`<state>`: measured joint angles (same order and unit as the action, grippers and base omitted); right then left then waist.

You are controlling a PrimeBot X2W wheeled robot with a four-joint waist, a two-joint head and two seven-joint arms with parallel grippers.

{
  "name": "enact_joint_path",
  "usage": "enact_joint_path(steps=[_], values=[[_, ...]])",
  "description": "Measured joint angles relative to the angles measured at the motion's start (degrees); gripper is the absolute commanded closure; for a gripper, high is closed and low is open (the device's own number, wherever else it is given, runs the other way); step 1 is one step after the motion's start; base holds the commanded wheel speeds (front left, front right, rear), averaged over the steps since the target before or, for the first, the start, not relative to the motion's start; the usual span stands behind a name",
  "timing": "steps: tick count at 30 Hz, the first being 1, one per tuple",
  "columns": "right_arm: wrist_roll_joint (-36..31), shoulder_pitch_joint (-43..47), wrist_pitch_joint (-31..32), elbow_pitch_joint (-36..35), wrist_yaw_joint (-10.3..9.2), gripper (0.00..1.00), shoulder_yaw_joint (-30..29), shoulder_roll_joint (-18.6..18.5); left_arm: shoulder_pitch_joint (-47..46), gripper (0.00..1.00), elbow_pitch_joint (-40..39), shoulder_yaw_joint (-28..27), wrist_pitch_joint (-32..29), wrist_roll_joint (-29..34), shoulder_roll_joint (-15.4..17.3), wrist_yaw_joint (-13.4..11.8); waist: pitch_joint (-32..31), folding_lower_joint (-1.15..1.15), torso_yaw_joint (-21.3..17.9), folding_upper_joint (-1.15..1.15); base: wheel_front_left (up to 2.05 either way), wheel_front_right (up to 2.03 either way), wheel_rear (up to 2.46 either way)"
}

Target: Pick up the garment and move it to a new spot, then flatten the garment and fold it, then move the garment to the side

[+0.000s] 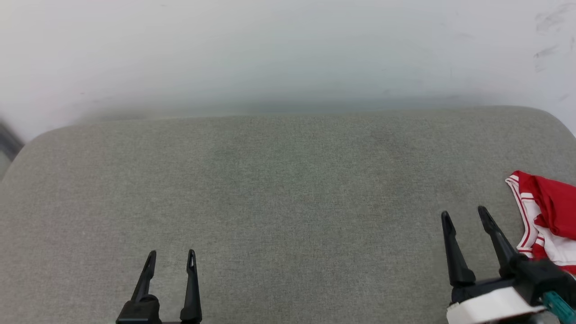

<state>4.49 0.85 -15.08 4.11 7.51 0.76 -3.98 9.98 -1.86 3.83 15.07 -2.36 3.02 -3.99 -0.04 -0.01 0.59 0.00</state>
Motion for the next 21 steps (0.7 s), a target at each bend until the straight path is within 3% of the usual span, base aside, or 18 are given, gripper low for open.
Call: enact_joint_path(steps=[21], values=[[3.1,10.0,0.0,-5.5,0.00,0.00,-3.4,1.0,1.6,0.00,-0.8,-0.4,0.0,-0.9,-0.1,1.5,-2.1,0.00,0.7,0.00,0.00,0.00,0.00]])
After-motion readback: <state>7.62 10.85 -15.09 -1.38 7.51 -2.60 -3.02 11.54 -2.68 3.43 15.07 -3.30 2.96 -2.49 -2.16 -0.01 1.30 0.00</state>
